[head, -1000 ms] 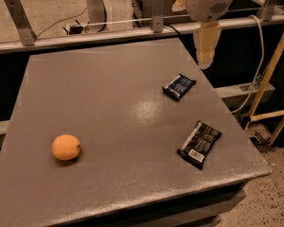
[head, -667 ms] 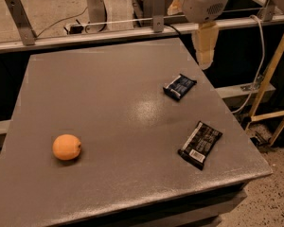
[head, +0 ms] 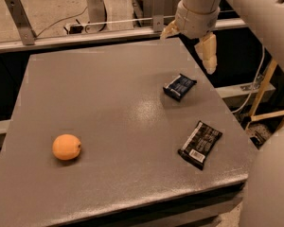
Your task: Move rxbar blueberry near orange
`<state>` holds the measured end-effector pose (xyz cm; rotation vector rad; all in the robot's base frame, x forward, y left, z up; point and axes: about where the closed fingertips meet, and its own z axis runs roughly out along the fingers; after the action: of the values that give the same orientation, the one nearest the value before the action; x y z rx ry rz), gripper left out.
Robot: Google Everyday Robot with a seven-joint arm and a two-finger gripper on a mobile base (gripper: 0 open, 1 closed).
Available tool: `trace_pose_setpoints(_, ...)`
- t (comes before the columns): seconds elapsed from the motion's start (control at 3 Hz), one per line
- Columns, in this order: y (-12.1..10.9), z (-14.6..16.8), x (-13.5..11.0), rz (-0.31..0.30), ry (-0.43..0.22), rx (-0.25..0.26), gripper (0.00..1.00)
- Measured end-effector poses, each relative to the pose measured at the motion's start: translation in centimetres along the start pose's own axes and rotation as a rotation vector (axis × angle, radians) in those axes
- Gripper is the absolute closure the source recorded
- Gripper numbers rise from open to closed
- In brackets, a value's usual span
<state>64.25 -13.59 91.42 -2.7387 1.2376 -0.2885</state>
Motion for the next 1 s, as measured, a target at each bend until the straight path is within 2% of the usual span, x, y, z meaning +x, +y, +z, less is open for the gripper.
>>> trace_pose_setpoints(0.33,0.8,3.3,0.3,-0.129,-0.048,-0.016,0.00)
trace_pose_setpoints(0.67,2.7,5.7,-0.1,-0.199,-0.066,-0.053,0.00)
trace_pose_setpoints(1.0,4.4,7.8,-1.1,-0.239,-0.072,-0.107,0.00)
